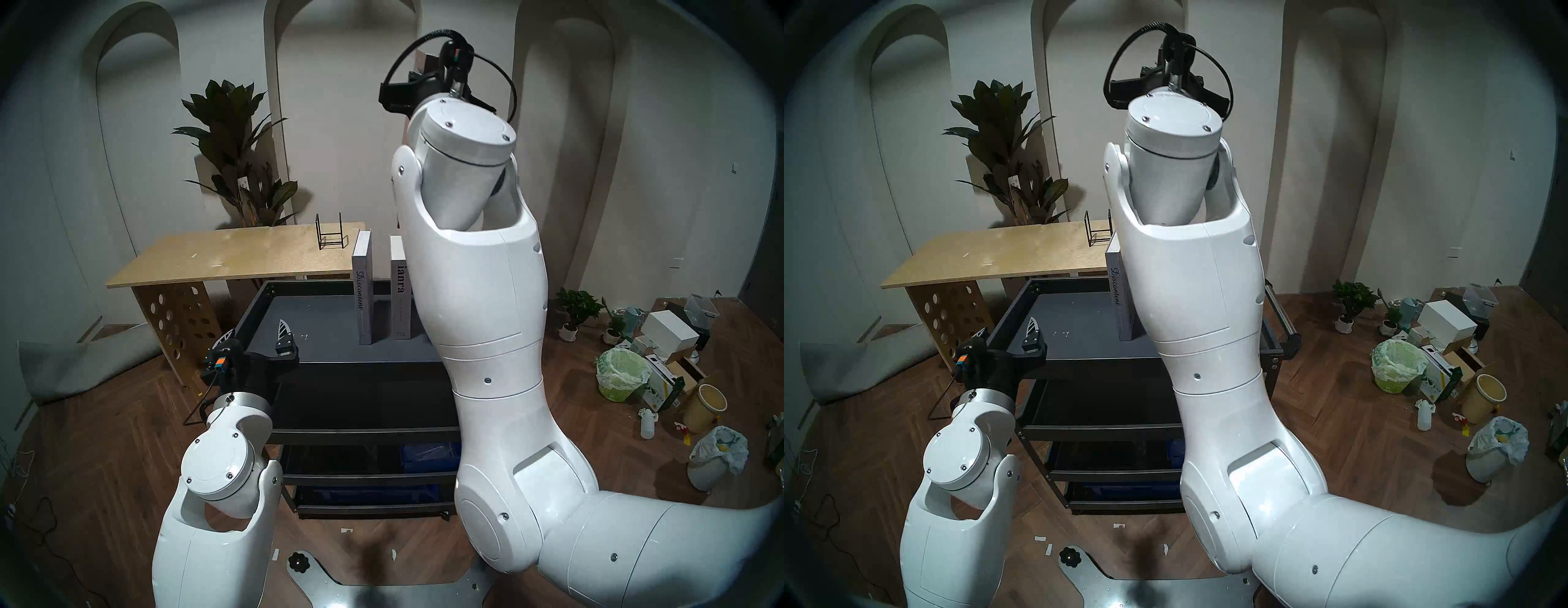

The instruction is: Sort the books onto the shelf by size, largest to the left

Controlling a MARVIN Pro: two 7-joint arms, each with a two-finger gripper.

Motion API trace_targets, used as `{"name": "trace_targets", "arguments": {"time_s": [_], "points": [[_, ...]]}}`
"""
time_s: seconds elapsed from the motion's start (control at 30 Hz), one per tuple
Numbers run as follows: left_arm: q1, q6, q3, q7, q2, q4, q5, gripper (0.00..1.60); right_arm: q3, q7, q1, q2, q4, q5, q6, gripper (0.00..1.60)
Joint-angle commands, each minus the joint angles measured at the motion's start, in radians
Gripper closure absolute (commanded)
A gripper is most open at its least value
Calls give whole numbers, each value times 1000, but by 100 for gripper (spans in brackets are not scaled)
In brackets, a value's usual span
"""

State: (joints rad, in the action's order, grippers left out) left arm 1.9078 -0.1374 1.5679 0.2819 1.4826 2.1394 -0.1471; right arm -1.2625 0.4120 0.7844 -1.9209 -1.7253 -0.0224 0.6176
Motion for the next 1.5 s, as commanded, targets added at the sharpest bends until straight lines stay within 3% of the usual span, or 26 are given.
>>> {"name": "trace_targets", "arguments": {"time_s": [0.0, 0.33, 0.8, 1.47], "points": [[21, 19, 28, 9, 1, 43, -3, 0, 22, 30, -103, -86, 54, 41, 29, 160], [56, 34, 85, 20, 2, 54, -28, 0, 71, 90, -187, -86, 223, 125, -13, 160], [74, 48, 181, 18, -8, 33, -97, 0, 176, 138, -252, -86, 430, 256, -194, 160], [79, 65, 281, -27, -27, -25, -188, 0, 343, 242, -304, -86, 821, 426, -485, 160]]}}
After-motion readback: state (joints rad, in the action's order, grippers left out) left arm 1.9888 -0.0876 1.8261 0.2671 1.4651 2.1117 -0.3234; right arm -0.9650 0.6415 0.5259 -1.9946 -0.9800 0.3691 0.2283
